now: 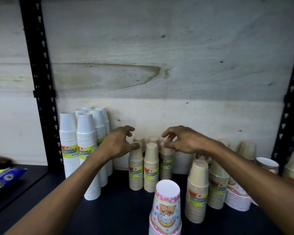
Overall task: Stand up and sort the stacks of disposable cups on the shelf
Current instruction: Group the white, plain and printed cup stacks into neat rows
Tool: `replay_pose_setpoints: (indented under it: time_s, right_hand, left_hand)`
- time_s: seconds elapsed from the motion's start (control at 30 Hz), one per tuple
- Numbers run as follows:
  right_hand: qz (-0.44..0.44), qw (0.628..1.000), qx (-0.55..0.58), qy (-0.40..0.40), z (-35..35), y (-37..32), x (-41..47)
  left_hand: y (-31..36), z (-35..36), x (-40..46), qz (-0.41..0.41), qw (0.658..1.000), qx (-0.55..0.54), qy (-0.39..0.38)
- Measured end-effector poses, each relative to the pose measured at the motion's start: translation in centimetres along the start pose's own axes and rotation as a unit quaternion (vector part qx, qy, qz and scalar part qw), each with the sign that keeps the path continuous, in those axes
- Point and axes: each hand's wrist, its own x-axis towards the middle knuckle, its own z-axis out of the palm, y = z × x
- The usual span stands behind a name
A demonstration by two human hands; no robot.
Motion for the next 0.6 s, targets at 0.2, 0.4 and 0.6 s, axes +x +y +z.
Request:
replay_pose_setpoints:
  time_s: [0.2,0.4,0.6]
  right_hand:
    - [0.070,0.995,-0.074,0.002,-4.9,3.3,-3.7]
    - [0.108,0.981,-0.143,-0.072,-6.9,6.4,-7.3]
    - [0.108,0.988,-0.058,-0.089,-6.6,9.0,-8.7]
  left_hand:
    - [7.0,0.0,-0.2,0.083,0.995,-0.034,-0.040]
    - [13.5,2.5,-0.7,0.131,0.965,-0.037,-0.223]
    - [15.5,4.5,-0.3,0.147,0.945,-0.020,-0.290]
